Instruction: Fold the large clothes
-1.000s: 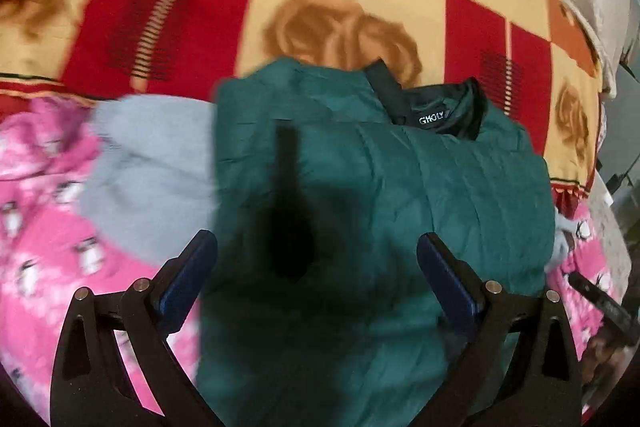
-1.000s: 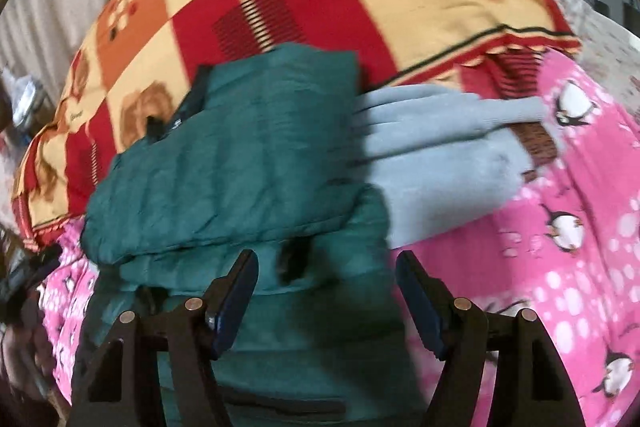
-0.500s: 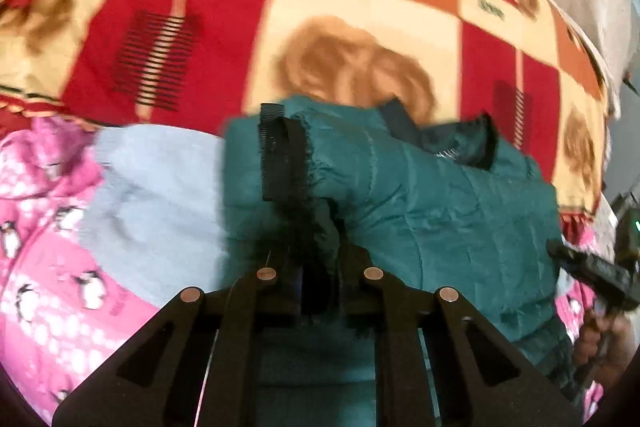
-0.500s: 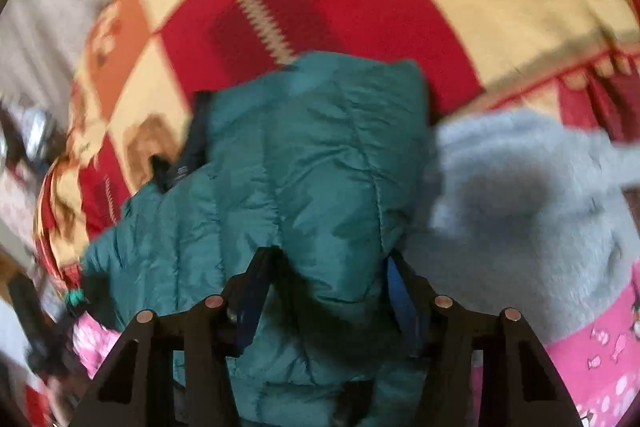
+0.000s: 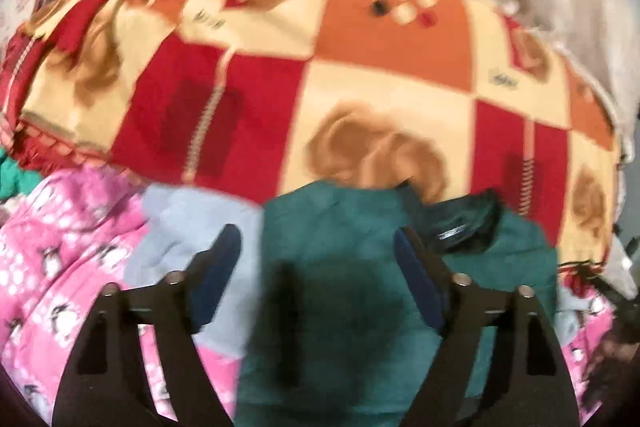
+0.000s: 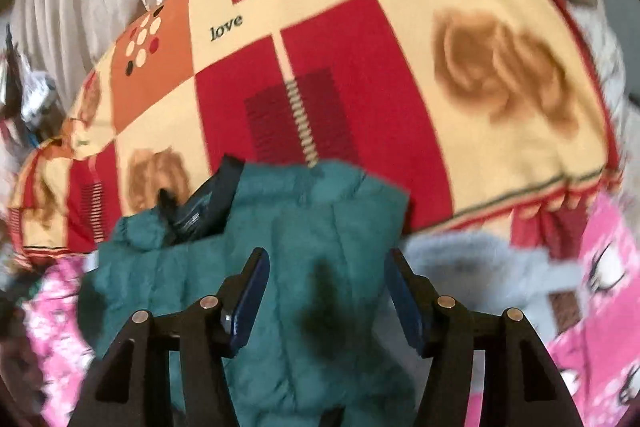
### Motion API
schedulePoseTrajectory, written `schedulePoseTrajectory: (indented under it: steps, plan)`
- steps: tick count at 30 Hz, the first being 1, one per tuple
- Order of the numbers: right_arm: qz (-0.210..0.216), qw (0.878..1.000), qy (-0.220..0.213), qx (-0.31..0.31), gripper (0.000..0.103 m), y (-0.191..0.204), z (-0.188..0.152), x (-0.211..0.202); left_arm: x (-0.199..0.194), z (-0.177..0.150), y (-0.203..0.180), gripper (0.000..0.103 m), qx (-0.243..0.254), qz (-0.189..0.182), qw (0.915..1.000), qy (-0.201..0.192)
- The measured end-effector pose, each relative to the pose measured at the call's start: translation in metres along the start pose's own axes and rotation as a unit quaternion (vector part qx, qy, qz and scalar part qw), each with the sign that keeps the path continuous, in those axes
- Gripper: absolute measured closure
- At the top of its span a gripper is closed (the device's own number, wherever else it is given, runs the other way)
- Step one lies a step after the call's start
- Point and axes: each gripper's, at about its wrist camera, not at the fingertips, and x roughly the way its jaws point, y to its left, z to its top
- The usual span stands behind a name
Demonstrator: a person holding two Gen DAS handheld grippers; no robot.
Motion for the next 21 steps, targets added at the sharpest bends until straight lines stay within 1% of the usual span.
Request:
schedulePoseTrajectory:
  steps: [1, 2, 3, 4, 5, 6, 7, 8, 10, 11, 12, 13, 16, 21]
  plan:
    - [0.008, 1.000, 0.007, -0.002, 0.046, 0.004, 0.000, 0.009, 0.006, -0.002, -0.013, 0.021, 0.020, -0.017, 0.9996, 0.006]
    - [0.023, 1.000, 0.017, 0.004, 0.049, 0.006, -0.001, 0.017, 0.015, -0.005, -0.023, 0.021, 0.039, -0.020, 0.9988, 0.019]
    - [0.039, 0.999, 0.028, 0.010, 0.055, 0.007, -0.002, 0.025, 0.032, -0.014, -0.034, 0.021, 0.066, -0.016, 0.9965, 0.048]
    - [0.041, 0.998, 0.039, 0.009, 0.059, 0.012, -0.006, 0.036, 0.048, -0.024, -0.040, 0.021, 0.084, -0.003, 0.9935, 0.076]
    - [0.036, 0.999, 0.041, 0.002, 0.059, 0.013, -0.010, 0.039, 0.068, -0.039, -0.041, 0.023, 0.098, 0.026, 0.9887, 0.110]
    - [0.036, 0.998, 0.048, -0.008, 0.059, 0.017, -0.016, 0.048, 0.084, -0.052, -0.038, 0.024, 0.107, 0.055, 0.9838, 0.133]
    - [0.036, 0.998, 0.057, -0.015, 0.059, 0.018, -0.020, 0.056, 0.097, -0.063, -0.035, 0.024, 0.109, 0.070, 0.9805, 0.148]
    - [0.032, 0.996, 0.077, -0.032, 0.059, 0.021, -0.027, 0.071, 0.106, -0.074, -0.029, 0.023, 0.104, 0.069, 0.9798, 0.156]
    - [0.023, 0.993, 0.100, -0.061, 0.060, 0.023, -0.038, 0.088, 0.110, -0.084, -0.022, 0.022, 0.095, 0.062, 0.9828, 0.145]
    - [0.009, 0.991, 0.110, -0.077, 0.060, 0.024, -0.043, 0.097, 0.111, -0.087, -0.022, 0.022, 0.097, 0.061, 0.9837, 0.139]
    - [0.002, 0.989, 0.121, -0.085, 0.060, 0.023, -0.049, 0.106, 0.111, -0.088, -0.021, 0.022, 0.099, 0.061, 0.9839, 0.136]
    - [0.003, 0.988, 0.128, -0.085, 0.060, 0.021, -0.054, 0.113, 0.112, -0.089, -0.020, 0.022, 0.100, 0.061, 0.9840, 0.135]
    - [0.011, 0.988, 0.132, -0.073, 0.060, 0.015, -0.060, 0.124, 0.116, -0.091, -0.016, 0.021, 0.101, 0.062, 0.9839, 0.134]
    - [0.012, 0.990, 0.123, -0.074, 0.060, 0.015, -0.063, 0.121, 0.118, -0.090, -0.012, 0.021, 0.104, 0.065, 0.9842, 0.128]
